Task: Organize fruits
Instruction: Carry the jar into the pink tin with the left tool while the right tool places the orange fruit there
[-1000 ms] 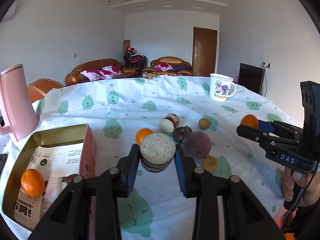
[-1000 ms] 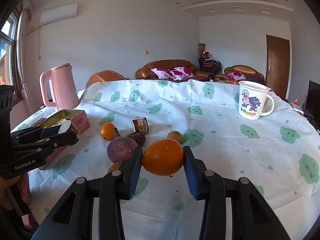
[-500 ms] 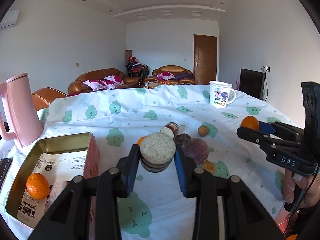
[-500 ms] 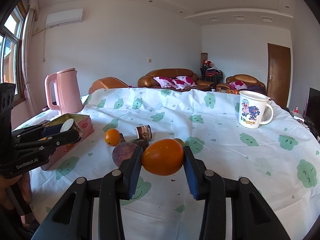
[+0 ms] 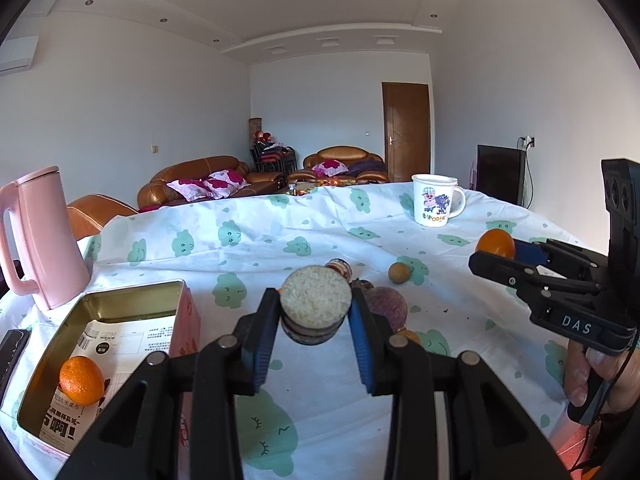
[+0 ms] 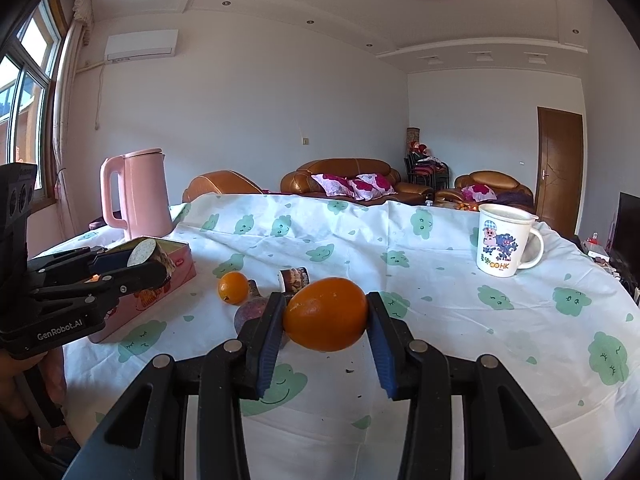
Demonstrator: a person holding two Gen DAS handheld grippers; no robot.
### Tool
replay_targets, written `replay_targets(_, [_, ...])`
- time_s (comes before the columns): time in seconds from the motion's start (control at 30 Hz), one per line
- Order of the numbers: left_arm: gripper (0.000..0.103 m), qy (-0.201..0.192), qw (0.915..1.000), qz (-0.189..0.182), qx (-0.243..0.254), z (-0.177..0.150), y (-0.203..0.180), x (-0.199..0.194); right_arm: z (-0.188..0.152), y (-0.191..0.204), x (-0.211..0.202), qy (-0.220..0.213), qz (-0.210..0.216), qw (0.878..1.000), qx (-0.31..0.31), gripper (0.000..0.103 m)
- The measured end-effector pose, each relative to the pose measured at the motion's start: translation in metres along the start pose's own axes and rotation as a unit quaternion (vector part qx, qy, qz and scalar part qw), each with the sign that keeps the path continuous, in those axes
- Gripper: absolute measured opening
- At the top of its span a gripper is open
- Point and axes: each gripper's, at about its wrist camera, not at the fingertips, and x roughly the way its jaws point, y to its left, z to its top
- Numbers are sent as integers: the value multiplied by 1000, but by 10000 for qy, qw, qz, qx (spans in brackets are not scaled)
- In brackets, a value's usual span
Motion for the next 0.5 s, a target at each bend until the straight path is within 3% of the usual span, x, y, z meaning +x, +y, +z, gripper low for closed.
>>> replay_targets(0.23, [37,-167,9997,72,154,4,-3,-11,2,4,-3,-117,-20,9999,-78,43])
replay_targets(0.5, [37,-97,9990,399,-183,7,35,-24,28,40,5,-49,562,9981,-253,43])
